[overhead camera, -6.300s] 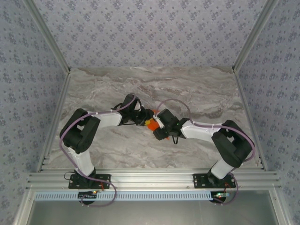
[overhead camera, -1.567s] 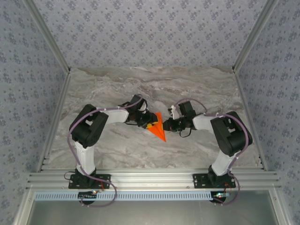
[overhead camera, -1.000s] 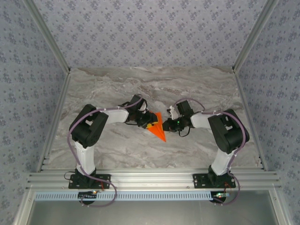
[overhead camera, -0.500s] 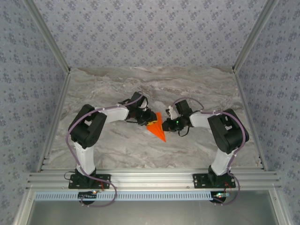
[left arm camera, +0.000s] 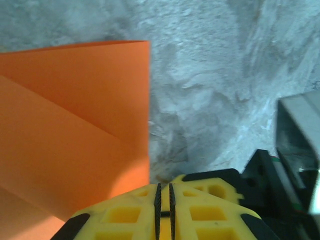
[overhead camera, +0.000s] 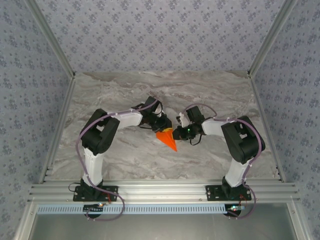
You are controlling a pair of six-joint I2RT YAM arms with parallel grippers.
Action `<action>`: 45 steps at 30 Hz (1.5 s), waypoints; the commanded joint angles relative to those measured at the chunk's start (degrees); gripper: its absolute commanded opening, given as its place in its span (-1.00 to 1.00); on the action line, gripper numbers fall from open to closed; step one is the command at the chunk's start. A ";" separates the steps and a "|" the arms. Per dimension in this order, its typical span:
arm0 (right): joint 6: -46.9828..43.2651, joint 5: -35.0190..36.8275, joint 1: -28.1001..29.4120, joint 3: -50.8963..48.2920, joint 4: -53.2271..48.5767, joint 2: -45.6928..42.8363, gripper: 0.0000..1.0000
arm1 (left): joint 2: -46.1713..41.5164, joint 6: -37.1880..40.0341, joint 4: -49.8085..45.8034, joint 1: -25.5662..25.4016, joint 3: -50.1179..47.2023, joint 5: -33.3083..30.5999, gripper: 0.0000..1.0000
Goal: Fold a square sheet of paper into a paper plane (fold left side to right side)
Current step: Fourth fold the wing at the center of the table.
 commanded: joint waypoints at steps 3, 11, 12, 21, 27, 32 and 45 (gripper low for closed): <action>-1.61 3.12 1.16 0.12 -4.23 2.49 -0.82 | 1.50 1.85 -1.73 -0.21 0.70 -0.44 -0.72; -1.65 2.99 1.20 0.73 -4.60 2.47 -0.80 | 1.66 3.12 -4.42 -0.24 -1.17 -3.88 -0.74; -1.61 2.87 1.22 0.86 -4.67 2.42 -0.79 | 1.66 3.18 -4.46 -0.22 -1.47 -4.05 -0.74; 0.18 1.90 0.28 2.46 -4.78 -1.46 -0.60 | 2.13 3.17 -4.38 -0.22 -3.99 -5.75 -0.77; -0.18 2.52 -2.14 2.20 -8.29 -8.86 -0.39 | 2.05 3.18 -4.07 -0.23 -4.84 -6.09 -0.79; 1.51 -4.94 -0.64 1.13 -6.72 -11.27 -0.45 | 1.97 3.17 -4.11 -0.21 -4.86 -6.15 -0.79; 2.04 -5.29 4.55 0.36 -5.35 -3.78 -0.54 | 1.88 3.10 -4.10 -0.26 -4.29 -5.67 -0.79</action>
